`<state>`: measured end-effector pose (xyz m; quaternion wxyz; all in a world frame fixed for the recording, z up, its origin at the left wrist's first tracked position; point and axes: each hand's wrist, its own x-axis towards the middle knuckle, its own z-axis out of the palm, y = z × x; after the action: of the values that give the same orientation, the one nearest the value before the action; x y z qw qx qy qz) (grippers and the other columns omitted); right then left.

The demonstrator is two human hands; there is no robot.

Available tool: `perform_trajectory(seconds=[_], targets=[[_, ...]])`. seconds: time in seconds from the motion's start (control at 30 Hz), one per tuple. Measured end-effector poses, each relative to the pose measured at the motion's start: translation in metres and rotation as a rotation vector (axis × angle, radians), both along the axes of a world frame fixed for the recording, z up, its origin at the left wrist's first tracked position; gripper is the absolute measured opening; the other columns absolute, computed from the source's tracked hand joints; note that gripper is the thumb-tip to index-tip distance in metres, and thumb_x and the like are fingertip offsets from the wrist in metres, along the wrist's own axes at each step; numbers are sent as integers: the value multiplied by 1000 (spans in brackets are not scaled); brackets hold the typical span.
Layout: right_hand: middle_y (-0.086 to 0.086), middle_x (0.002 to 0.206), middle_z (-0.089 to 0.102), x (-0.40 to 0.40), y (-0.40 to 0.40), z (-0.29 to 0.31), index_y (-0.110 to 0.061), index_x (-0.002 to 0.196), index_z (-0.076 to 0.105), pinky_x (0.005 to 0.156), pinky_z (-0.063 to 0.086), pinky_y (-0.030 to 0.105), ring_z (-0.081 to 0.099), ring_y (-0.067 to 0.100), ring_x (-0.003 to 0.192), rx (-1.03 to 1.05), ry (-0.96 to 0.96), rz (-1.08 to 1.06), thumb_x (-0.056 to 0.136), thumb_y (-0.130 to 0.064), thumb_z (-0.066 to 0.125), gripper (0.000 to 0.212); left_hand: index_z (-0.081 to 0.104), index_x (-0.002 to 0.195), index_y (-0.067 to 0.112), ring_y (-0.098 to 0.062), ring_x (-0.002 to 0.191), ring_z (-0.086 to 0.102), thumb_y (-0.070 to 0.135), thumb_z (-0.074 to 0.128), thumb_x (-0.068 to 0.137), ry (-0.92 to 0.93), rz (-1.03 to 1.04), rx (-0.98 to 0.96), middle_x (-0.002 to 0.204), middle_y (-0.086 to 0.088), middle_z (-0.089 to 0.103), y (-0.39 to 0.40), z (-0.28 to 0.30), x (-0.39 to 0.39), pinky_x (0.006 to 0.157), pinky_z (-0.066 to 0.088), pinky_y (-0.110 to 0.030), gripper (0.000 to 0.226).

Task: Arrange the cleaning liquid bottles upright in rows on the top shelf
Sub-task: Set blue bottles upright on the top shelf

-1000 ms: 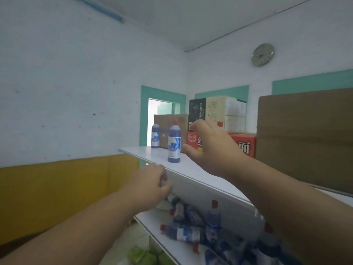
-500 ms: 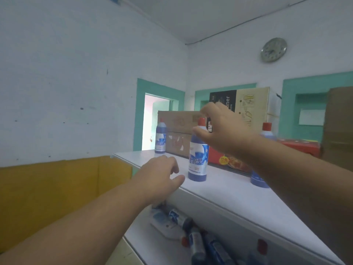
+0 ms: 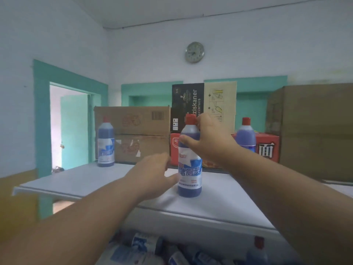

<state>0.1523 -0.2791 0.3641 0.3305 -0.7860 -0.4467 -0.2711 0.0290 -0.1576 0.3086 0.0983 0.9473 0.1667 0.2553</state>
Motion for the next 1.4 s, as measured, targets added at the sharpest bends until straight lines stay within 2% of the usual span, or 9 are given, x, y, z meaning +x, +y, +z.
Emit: perform_trajectory(seconds=[0.23, 0.4, 0.53, 0.67, 0.83, 0.93, 1.17, 1.3, 1.4], targets=[[-6, 103, 55, 5, 17, -13, -27, 117, 42, 71, 58, 29, 61, 15, 97, 78, 390, 148, 80, -43, 79, 55, 51, 131, 35, -1, 88, 50, 48, 64, 92, 8, -186, -124, 100, 23, 48, 17, -7, 23, 82, 45, -25, 43], [-9, 99, 59, 4, 39, -12, -28, 115, 45, 68, 59, 25, 64, 10, 89, 144, 314, 213, 77, -42, 82, 55, 47, 131, 40, -2, 92, 54, 46, 67, 89, 19, -276, -138, 108, 21, 56, 33, -6, 22, 82, 45, -25, 47], [-7, 99, 61, -8, 72, 1, -27, 115, 45, 70, 60, 28, 66, 11, 85, 231, 335, 287, 79, -40, 81, 53, 43, 116, 49, 7, 93, 58, 52, 65, 90, -26, -310, -234, 106, 26, 60, 67, -3, 13, 80, 48, -21, 34], [-7, 97, 62, -20, 115, 11, -26, 115, 47, 58, 56, 17, 66, 7, 80, 192, 305, 314, 78, -40, 81, 51, 47, 129, 44, 8, 91, 57, 53, 65, 89, 23, -271, -173, 105, 27, 58, 114, 0, -1, 82, 49, -22, 45], [-6, 101, 64, -33, 185, 7, -26, 118, 48, 71, 62, 30, 68, 10, 87, 190, 333, 300, 78, -39, 82, 54, 50, 129, 40, 4, 93, 57, 53, 63, 89, 88, -236, 1, 115, 22, 62, 186, 6, -21, 86, 49, -22, 44], [-6, 101, 63, -36, 225, 2, -25, 117, 47, 73, 62, 32, 67, 12, 89, 189, 352, 261, 79, -39, 81, 53, 49, 120, 37, 5, 83, 52, 53, 59, 92, 137, -210, 51, 103, 24, 55, 232, 3, -25, 78, 44, -18, 34], [-10, 97, 60, -37, 291, -10, -26, 115, 46, 61, 54, 18, 62, 3, 82, 189, 386, 218, 81, -34, 80, 49, 43, 138, 37, -13, 112, 58, 64, 52, 89, 310, -102, 155, 129, 14, 59, 306, -18, -16, 97, 50, -35, 57], [-11, 98, 61, -35, 308, -13, -28, 116, 45, 60, 55, 19, 64, 5, 82, 160, 378, 192, 80, -35, 81, 51, 49, 128, 32, -13, 102, 59, 68, 46, 86, 271, -126, 188, 115, 11, 61, 319, -34, -14, 94, 52, -39, 55], [-10, 100, 62, -32, 315, -17, -28, 118, 46, 69, 59, 26, 64, 4, 85, 157, 391, 189, 80, -34, 81, 52, 49, 125, 31, -15, 105, 57, 68, 41, 85, 212, -131, 162, 119, 7, 59, 322, -44, -10, 95, 52, -40, 55]])
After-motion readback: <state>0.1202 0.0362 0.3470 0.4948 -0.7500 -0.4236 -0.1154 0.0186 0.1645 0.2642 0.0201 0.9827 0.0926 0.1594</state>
